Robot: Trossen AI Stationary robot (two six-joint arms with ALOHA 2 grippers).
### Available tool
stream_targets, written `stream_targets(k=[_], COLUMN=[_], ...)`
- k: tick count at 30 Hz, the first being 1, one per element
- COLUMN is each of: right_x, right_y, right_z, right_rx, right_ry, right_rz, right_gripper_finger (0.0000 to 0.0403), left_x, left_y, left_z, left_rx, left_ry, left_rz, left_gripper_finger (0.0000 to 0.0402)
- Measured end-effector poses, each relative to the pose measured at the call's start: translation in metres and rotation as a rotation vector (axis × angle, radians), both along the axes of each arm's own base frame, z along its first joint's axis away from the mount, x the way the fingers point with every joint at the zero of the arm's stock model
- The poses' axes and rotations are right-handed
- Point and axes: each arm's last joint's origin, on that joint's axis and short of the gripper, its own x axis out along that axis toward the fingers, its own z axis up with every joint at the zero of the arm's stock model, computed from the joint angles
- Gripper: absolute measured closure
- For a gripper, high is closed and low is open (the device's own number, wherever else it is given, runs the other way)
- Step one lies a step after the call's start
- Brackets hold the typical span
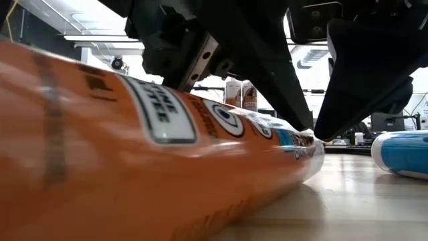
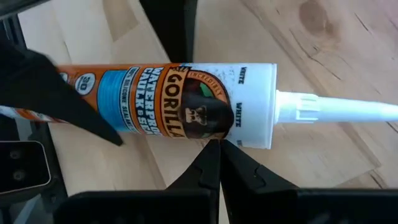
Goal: Pick & place silicon tubes, Sealant and Lysol wipes
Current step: Put the orange sealant into the transparent container
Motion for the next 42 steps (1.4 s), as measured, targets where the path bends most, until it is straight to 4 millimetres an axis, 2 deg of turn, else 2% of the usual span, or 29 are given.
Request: stream_targets(k=[13, 22, 29, 36, 42], right_x=[-0.001, 0.006, 0.011, 0.020, 0.024], right_y=[0.002, 0.009, 0.002, -0.010, -0.010], right_z=[0.000, -0.021, -0.022, -0.022, -0.020], right_rx=[0.013, 0.055, 0.030, 0.013, 0.020], right_ry=[0.003, 0.014, 0.013, -0.006, -0.030], right_rz=[0.008, 0.036, 0.052, 0.065, 0.117], right_gripper_finger=[0.0403, 0.0403, 0.0403, 0.0403, 0.0403], left_x=[0.001, 0.002, 0.002, 0.000, 0.000], left_y=[0.004, 0.003, 0.003, 0.000, 0.001], left_z=[0.000, -0.009, -0.011, -0.012, -0.012], left_rx=[-0.082, -0.096, -0.120, -0.111, -0.101], left_ry=[0.057, 0.098, 0.114, 0.115, 0.109], left_rz=[0.136, 0.200, 0.240, 0.197, 0.231], left_gripper_finger=[0.0067, 0.0067, 0.0067, 0.0067, 0.0067])
